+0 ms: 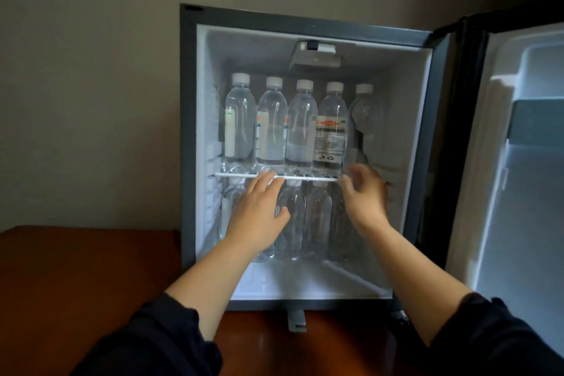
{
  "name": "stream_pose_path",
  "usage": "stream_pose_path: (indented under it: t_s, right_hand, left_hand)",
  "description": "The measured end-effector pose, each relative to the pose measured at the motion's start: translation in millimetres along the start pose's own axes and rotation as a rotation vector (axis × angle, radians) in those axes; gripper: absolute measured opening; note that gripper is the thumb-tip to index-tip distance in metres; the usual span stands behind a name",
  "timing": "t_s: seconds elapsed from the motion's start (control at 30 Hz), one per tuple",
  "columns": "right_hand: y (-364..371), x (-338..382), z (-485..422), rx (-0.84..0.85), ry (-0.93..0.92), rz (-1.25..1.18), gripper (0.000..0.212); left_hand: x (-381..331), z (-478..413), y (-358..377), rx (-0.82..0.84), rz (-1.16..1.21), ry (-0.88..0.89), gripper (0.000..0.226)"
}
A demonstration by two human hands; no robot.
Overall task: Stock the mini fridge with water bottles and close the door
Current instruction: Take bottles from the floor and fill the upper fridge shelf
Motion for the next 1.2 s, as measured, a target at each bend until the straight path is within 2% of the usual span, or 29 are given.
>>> stream_pose_path:
  t_s: [0.07,0.17,0.23,0.37,0.53,0.7,0.93,1.2]
  right_hand:
    - [-2.4,8.9,17.5,0.078,-0.069,-0.028,0.020]
    - [0.3,22.7,42.7,0.152,-0.175,0.033,0.015]
    - [4.5,31.6,61.4,0.287,-0.194,0.096,0.014]
    - [14.4,46.7,108.5,0.717,-0.256,0.178,0.013]
    - [37.8,64.6,174.5,1.034,-0.306,0.158,0.011]
    - [69.1,100.9,241.5,1.213,-0.299,0.037,0.001]
    - [108.9,171.0,347.2,1.480,-0.280,-0.111,0.005]
    - [130.5,250.3,476.7,1.699,-0.465,-0.253,0.008]
  left_hand:
    - [-7.5,13.6,-12.7,0.107,0.055,-0.059,0.051]
    - [-3.7,38.9,-28.9,0.358,0.017,-0.104,0.047]
    - [6.4,56.1,-43.9,0.503,0.010,-0.155,0.040]
    - [28.8,91.7,-88.2,0.585,-0.106,-0.239,0.034]
    - [64.2,142.2,-153.5,0.708,-0.262,-0.387,0.036]
    - [98.5,201.0,-220.1,0.688,-0.355,-0.572,0.037]
    - [143.3,298.0,-316.6,0.633,-0.541,-0.800,0.039]
    - [167.1,392.4,-387.8,0.587,-0.531,-1.026,0.031]
Point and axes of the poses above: each hand's wrist, its own z-axis away from the middle knuckle, its own y-axis out of the palm, x = y × z, the point moved 1 cm from there along -z, towards the middle knuckle, and after that the axes turned 12 degrees about -x, right-handed, at the moved point
